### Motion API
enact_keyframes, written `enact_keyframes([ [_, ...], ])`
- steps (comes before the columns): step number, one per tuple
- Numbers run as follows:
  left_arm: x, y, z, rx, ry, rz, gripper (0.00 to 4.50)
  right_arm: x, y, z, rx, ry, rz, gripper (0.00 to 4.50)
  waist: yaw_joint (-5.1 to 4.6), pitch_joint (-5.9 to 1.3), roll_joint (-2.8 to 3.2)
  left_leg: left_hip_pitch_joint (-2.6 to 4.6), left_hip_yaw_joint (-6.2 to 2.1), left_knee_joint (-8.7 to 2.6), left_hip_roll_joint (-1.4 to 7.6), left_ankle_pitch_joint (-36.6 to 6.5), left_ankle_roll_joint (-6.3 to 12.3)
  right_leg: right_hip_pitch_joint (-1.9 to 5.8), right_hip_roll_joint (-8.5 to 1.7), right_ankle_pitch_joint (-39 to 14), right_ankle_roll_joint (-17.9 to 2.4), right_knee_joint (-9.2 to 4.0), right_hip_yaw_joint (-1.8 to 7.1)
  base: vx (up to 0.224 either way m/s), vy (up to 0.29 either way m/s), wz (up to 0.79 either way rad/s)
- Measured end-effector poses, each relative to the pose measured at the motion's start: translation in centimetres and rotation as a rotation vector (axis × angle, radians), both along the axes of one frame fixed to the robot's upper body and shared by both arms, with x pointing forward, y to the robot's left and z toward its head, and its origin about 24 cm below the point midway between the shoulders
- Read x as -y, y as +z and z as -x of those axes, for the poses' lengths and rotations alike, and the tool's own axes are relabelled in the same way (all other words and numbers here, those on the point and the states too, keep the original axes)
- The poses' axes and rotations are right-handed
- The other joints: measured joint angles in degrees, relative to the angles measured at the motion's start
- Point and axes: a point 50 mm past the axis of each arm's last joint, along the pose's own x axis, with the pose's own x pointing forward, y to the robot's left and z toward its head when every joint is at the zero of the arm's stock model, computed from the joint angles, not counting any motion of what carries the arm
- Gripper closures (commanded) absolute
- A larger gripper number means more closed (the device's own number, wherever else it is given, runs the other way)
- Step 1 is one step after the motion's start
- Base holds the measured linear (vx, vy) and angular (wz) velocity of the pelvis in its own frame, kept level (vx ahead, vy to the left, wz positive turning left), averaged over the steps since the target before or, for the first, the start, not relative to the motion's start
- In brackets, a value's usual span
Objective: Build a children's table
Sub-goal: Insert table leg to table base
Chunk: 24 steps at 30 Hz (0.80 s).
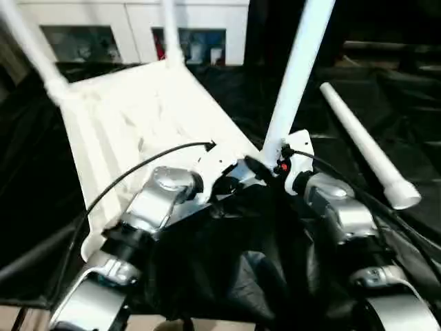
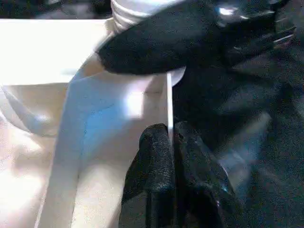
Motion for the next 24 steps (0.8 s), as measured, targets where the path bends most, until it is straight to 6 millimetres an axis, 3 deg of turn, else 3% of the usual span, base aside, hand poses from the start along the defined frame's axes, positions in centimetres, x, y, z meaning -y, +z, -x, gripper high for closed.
enact_keyframes([
  [9, -1.9, 0.0, 1.3, -0.018, -0.172, -0.009, 4.50, 3.0, 2.4, 3.2, 0.007, 0.222, 0.077, 0.36, 2.90, 0.16, 0.12, -0.18, 0.00, 0.89, 0.12, -0.10, 0.16, 0.01, -0.03, -0.01, 0.00, 0.59, -0.05, 0.000, 0.000, 0.00],
  [15, -2.5, -0.3, 1.8, -0.029, -0.218, -0.026, 4.50, 3.1, 1.1, 5.0, -0.065, 0.318, 0.134, 0.36, 3.00, 0.15, 0.13, -0.08, 0.00, 1.28, 0.15, -0.04, 0.05, 0.12, -0.08, 0.13, 0.04, 0.92, 0.01, 0.000, 0.000, 0.00],
  [24, -2.4, -0.5, 2.0, -0.026, -0.248, -0.031, 4.50, 2.5, 0.7, 5.0, -0.077, 0.318, 0.127, 0.36, 3.08, 0.15, 0.13, -0.12, 0.00, 1.54, 0.15, 0.01, 0.04, 0.15, -0.10, 0.33, 0.11, 1.07, 0.05, 0.000, 0.000, 0.00],
])
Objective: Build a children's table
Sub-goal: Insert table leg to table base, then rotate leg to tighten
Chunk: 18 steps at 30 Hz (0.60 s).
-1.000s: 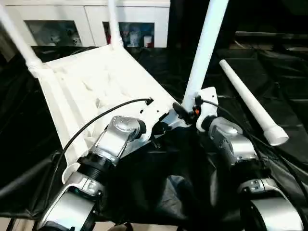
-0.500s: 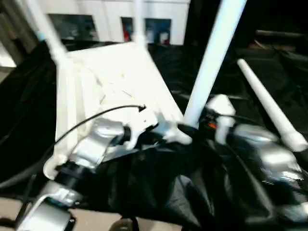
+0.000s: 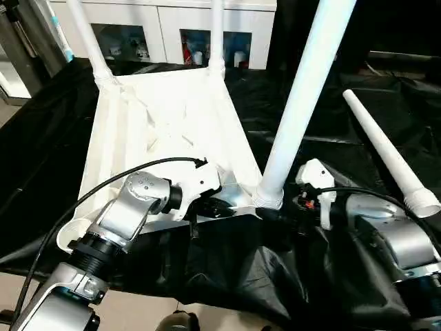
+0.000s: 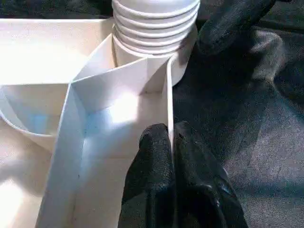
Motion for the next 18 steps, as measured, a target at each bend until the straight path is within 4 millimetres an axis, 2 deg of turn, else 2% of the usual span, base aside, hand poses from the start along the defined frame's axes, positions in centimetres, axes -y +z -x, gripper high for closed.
enact_keyframes([
  [10, -0.2, -0.1, 0.0, 0.007, -0.005, -0.009, 4.50, -0.9, 0.0, -0.4, 0.019, -0.018, -0.032, 0.36, 0.04, -0.02, 0.04, -0.03, 0.00, 0.11, 0.01, 0.16, 0.27, -0.02, 0.00, 0.01, 0.00, 0.12, -0.01, 0.000, 0.000, 0.00],
  [15, -0.2, -0.1, 0.0, 0.007, -0.008, -0.012, 4.50, -1.2, 0.0, -0.6, 0.029, -0.024, -0.049, 0.98, 0.05, -0.02, 0.04, -0.03, -0.01, 0.16, 0.00, 0.16, 0.28, -0.01, -0.02, 0.02, 0.00, 0.15, -0.01, 0.000, 0.000, 0.00],
  [18, -0.1, -0.1, 0.0, 0.006, -0.013, -0.013, 4.50, -1.2, 0.0, -0.6, 0.029, -0.027, -0.049, 1.17, 0.06, -0.02, 0.04, -0.03, -0.01, 0.18, 0.01, 0.16, 0.28, -0.01, -0.03, 0.02, 0.00, 0.20, -0.01, 0.000, 0.000, 0.00],
])
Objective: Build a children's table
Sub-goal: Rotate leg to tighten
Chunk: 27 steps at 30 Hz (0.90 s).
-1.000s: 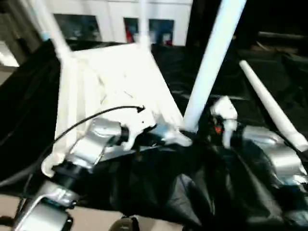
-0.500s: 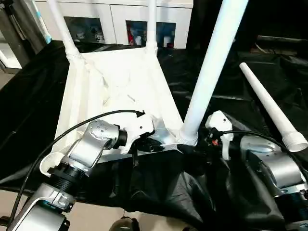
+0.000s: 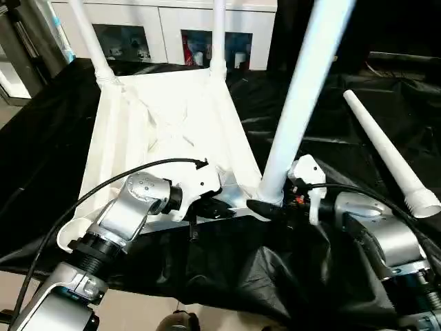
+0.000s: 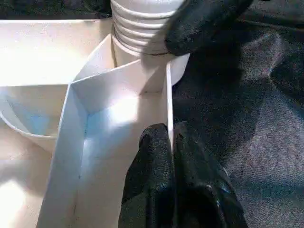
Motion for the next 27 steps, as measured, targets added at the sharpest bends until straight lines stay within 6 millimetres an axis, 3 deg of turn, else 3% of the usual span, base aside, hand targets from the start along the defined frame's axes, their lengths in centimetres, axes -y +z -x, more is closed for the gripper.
enact_keyframes([
  [7, 0.0, -0.2, 0.0, -0.009, -0.002, -0.002, 4.50, 0.1, -0.3, -0.1, -0.011, -0.008, -0.005, 1.70, -0.01, 0.00, 0.00, 0.03, 0.00, 0.09, 0.00, 0.02, 0.02, 0.00, -0.01, 0.00, 0.00, 0.17, 0.00, 0.000, 0.000, 0.00],
  [12, -0.1, -0.3, 0.0, -0.014, 0.002, -0.004, 4.50, -0.1, -0.6, -0.1, -0.017, -0.026, -0.021, 1.78, -0.10, 0.00, 0.00, 0.07, -0.01, 0.20, 0.00, 0.02, 0.03, 0.00, -0.02, 0.00, 0.00, 0.31, 0.02, 0.000, 0.000, 0.00],
  [16, -0.1, -0.6, -0.4, -0.034, 0.064, 0.007, 4.50, -0.5, -1.4, -0.5, -0.037, -0.137, -0.089, 1.80, -0.46, -0.04, -0.05, 0.24, 0.00, 0.25, 0.00, -0.04, -0.23, 0.05, -0.02, 0.02, -0.03, 0.47, 0.08, 0.000, 0.000, 0.00],
  [19, 1.2, -0.8, -1.5, -0.033, 0.174, 0.022, 4.50, -0.8, -2.0, -1.8, -0.029, -0.311, -0.124, 1.80, -1.19, -0.07, -0.11, 0.45, 0.00, 0.27, 0.00, 0.10, -0.37, 0.21, -0.02, 0.19, -0.25, 0.48, 0.11, 0.000, 0.000, 0.00],
  [23, 4.5, -1.0, -3.0, -0.017, 0.342, 0.035, 4.50, -1.7, -2.3, -4.5, -0.018, -0.592, -0.135, 1.80, -2.42, -0.13, -0.13, 0.52, 0.00, 0.35, -0.01, 0.19, -0.50, 0.29, -0.03, 0.35, -0.51, 0.25, 0.16, 0.000, 0.000, 0.00],
  [27, 6.1, -1.0, -3.6, 0.005, 0.417, 0.032, 4.50, -2.4, -2.1, -6.2, 0.000, -0.718, -0.110, 1.80, -3.23, -0.20, -0.08, 0.50, 0.00, 0.32, -0.01, 0.19, -0.50, 0.41, -0.03, 0.95, -0.30, -0.23, 0.14, 0.000, 0.000, 0.00],
])
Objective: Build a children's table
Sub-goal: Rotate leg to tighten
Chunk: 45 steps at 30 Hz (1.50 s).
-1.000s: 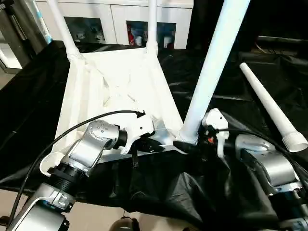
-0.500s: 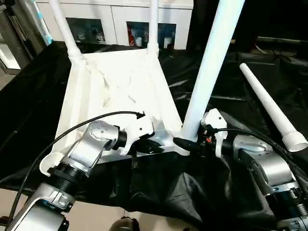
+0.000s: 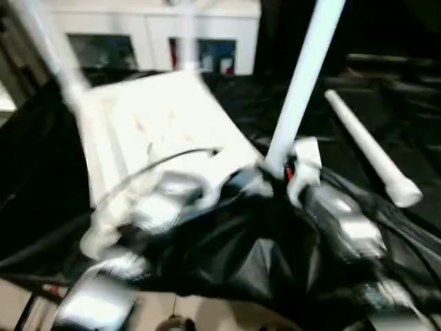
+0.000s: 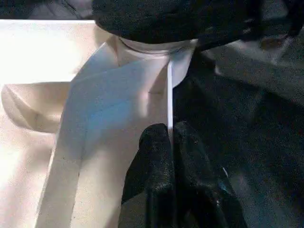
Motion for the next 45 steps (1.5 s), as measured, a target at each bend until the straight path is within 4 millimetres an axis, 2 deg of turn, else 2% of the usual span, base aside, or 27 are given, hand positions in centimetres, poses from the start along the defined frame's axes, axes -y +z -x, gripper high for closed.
enact_keyframes([
  [1, 0.0, 0.0, -0.1, 0.006, 0.004, -0.004, 4.50, -0.1, 0.1, -0.2, 0.003, 0.000, 0.004, 1.80, -0.08, -0.01, 0.01, 0.00, 0.00, -0.04, 0.00, 0.00, 0.00, 0.01, 0.00, 0.04, 0.01, -0.08, -0.02, 0.000, 0.000, 0.00],
  [2, 0.1, 0.0, -0.2, 0.012, 0.003, -0.005, 4.50, -0.1, 0.0, -0.3, 0.006, -0.001, 0.004, 1.24, -0.07, -0.01, 0.01, 0.00, 0.00, -0.08, 0.01, 0.00, 0.00, 0.01, 0.00, 0.06, 0.04, -0.13, -0.03, 0.000, 0.000, 0.00],
  [3, 0.1, 0.0, -0.2, 0.016, 0.001, -0.005, 4.50, -0.1, 0.0, -0.3, 0.007, -0.001, -0.005, 1.10, -0.04, -0.01, 0.01, 0.00, 0.00, -0.10, 0.01, 0.01, 0.01, 0.01, 0.00, 0.06, 0.04, -0.15, -0.04, 0.000, 0.000, 0.00],
  [5, 0.1, 0.1, -0.1, 0.028, -0.016, -0.005, 4.50, -0.1, -0.3, -0.3, -0.007, -0.002, -0.017, 1.04, 0.07, -0.01, 0.01, -0.08, 0.00, -0.21, 0.01, 0.10, 0.18, -0.05, 0.00, 0.06, 0.04, -0.24, -0.07, 0.000, 0.000, 0.00],
  [9, -0.5, 0.3, -0.2, 0.045, -0.056, -0.013, 4.50, -0.3, -0.3, -0.4, 0.006, 0.041, -0.027, 0.57, 0.17, 0.00, 0.02, -0.23, 0.01, -0.31, 0.01, 0.16, 0.28, -0.23, 0.00, 0.08, 0.03, -0.24, -0.11, 0.000, 0.000, 0.00],
  [15, -2.6, 0.5, 0.3, 0.058, -0.161, -0.005, 4.50, 0.9, -0.1, 0.5, 0.027, 0.199, 0.037, 0.12, 0.89, 0.08, 0.13, -0.48, 0.02, -0.40, 0.03, 0.17, 0.31, -0.44, 0.00, 0.07, 0.03, -0.31, -0.17, 0.000, 0.000, 0.00],
  [19, -3.7, 0.6, 1.1, 0.038, -0.248, 0.007, 4.50, 2.4, 0.6, 1.8, 0.029, 0.356, 0.097, 0.12, 1.87, 0.15, 0.24, -0.71, 0.02, -0.40, 0.04, 0.17, 0.37, -0.61, 0.00, 0.07, 0.04, -0.35, -0.21, 0.000, 0.000, 0.00],
  [22, -4.5, 0.6, 1.8, 0.018, -0.333, 0.013, 4.50, 3.3, 1.6, 3.2, 0.024, 0.523, 0.121, 0.12, 3.17, 0.21, 0.35, -0.74, 0.03, -0.42, 0.06, 0.22, 0.45, -0.63, 0.00, 0.05, 0.05, -0.34, -0.26, 0.000, 0.000, 0.00],
  [24, -5.0, 0.5, 2.2, -0.004, -0.386, 0.014, 4.50, 3.7, 2.3, 4.0, 0.027, 0.621, 0.132, 0.12, 3.51, 0.21, 0.37, -0.75, 0.03, -0.42, 0.07, 0.23, 0.46, -0.61, -0.02, 0.05, 0.05, -0.34, -0.27, 0.000, 0.000, 0.00],
  [29, -5.7, 0.7, 3.1, -0.038, -0.478, 0.020, 4.50, 3.6, 2.6, 5.4, -0.006, 0.758, 0.121, 0.12, 3.41, 0.21, 0.36, -0.68, 0.09, -0.40, 0.07, 0.24, 0.44, -0.59, -0.07, 0.06, 0.05, -0.31, -0.23, 0.000, 0.000, 0.00],
  [30, -5.8, 0.8, 3.2, -0.042, -0.487, 0.022, 4.50, 3.6, 2.5, 5.5, -0.013, 0.769, 0.120, 0.29, 3.36, 0.22, 0.36, -0.67, 0.09, -0.40, 0.07, 0.24, 0.44, -0.59, -0.07, 0.06, 0.05, -0.30, -0.23, 0.000, 0.000, 0.00],
  [32, -5.9, 0.8, 3.2, -0.045, -0.495, 0.021, 4.50, 3.5, 2.5, 5.7, -0.023, 0.786, 0.122, 0.29, 3.23, 0.21, 0.36, -0.66, 0.10, -0.40, 0.07, 0.24, 0.44, -0.59, -0.07, 0.06, 0.05, -0.30, -0.22, 0.000, 0.000, 0.00],
  [34, -5.9, 0.8, 3.2, -0.043, -0.497, 0.020, 4.50, 3.5, 2.5, 5.7, -0.033, 0.796, 0.127, 0.57, 3.14, 0.21, 0.36, -0.67, 0.12, -0.41, 0.06, 0.24, 0.43, -0.60, -0.07, 0.05, 0.05, -0.31, -0.21, 0.000, 0.000, 0.00],
  [42, -6.1, 0.8, 3.1, -0.039, -0.492, 0.015, 4.50, 3.2, 1.9, 6.0, -0.066, 0.803, 0.107, 1.10, 3.09, 0.21, 0.36, -0.65, 0.12, -0.44, 0.07, 0.24, 0.44, -0.61, -0.07, 0.05, 0.06, -0.30, -0.22, 0.000, 0.000, 0.00],
  [45, -6.1, 0.6, 3.0, -0.047, -0.463, 0.015, 4.50, 2.8, 1.3, 6.0, -0.062, 0.750, 0.068, 1.43, 3.01, 0.21, 0.35, -0.61, 0.14, -0.44, 0.07, 0.24, 0.43, -0.60, -0.07, 0.05, 0.06, -0.29, -0.21, 0.000, 0.000, 0.00],
])
